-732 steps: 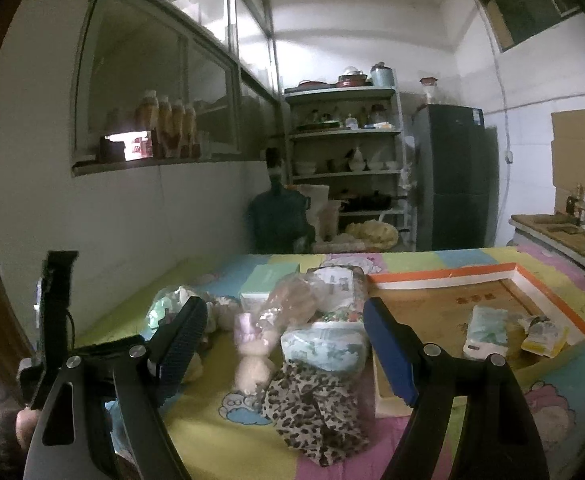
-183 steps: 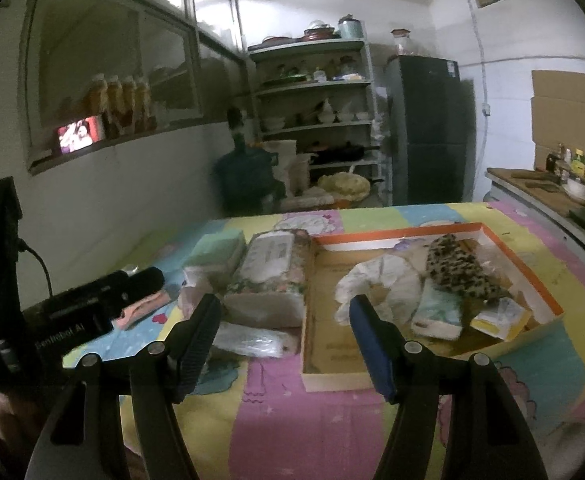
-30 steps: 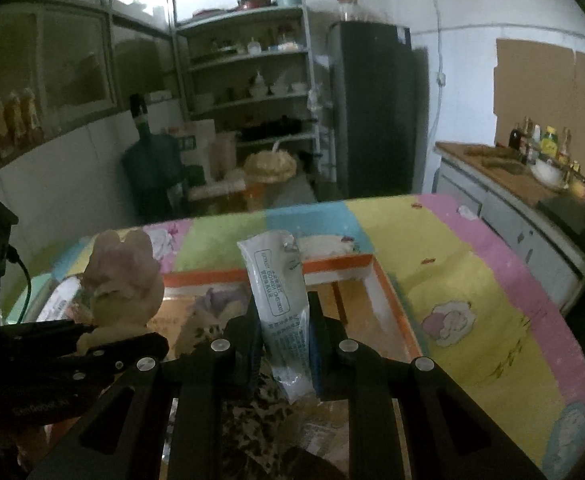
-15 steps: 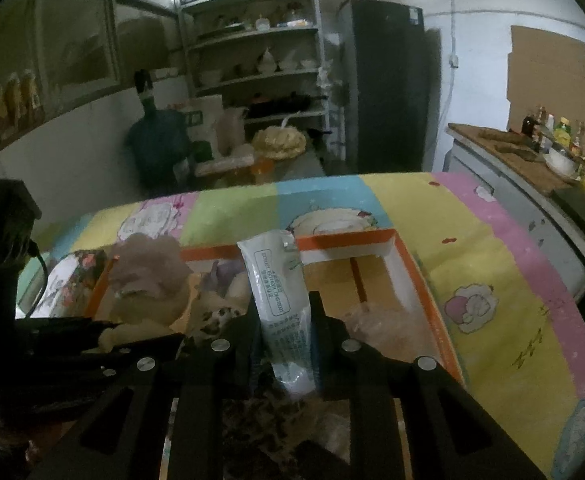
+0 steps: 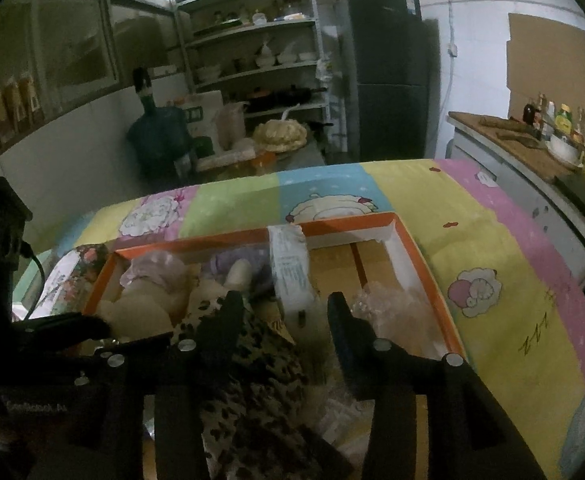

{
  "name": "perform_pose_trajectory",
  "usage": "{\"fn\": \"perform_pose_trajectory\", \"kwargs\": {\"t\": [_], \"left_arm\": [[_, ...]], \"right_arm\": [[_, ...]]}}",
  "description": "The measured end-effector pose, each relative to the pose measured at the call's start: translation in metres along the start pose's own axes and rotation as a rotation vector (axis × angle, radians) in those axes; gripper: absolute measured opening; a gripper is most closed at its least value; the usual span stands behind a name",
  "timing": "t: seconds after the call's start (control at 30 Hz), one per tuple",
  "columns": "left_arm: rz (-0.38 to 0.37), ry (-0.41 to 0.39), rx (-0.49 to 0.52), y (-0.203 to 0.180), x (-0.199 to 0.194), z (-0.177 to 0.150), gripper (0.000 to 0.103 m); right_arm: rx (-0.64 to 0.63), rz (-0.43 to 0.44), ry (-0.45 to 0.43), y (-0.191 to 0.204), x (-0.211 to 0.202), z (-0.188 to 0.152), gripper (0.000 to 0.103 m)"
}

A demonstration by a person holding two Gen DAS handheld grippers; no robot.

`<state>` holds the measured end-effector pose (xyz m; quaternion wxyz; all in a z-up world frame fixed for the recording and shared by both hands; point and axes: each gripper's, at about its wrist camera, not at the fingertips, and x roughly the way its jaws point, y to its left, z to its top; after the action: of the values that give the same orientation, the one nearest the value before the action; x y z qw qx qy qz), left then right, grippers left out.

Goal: Organize soft objects
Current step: 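Lower the bunny and wipes pack into the box and open both grippers, then withdraw both grippers from the box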

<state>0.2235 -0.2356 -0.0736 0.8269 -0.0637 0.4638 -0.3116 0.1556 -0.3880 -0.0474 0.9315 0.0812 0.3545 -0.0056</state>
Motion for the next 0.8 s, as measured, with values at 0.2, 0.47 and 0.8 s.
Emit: {"fn": "perform_pose_trajectory", "kwargs": {"t": [0.2, 0.47, 0.8], "left_arm": [[-0.003, -0.021, -0.002, -0.001, -0.008, 0.000, 0.072], [-0.055, -0.108, 0.031, -0.009, -0.030, -0.006, 0.089], [0.007, -0.257, 0.155, -0.030, -0.076, -0.024, 0.089]], "right_arm": [[0.005, 0.006, -0.013, 0.003, -0.009, -0.003, 0.047], [0.002, 0.002, -0.088, 0.012, -0.044, -0.006, 0.054], [0.073, 0.009, -0.205, 0.015, -0.099, -0.019, 0.061]]}}
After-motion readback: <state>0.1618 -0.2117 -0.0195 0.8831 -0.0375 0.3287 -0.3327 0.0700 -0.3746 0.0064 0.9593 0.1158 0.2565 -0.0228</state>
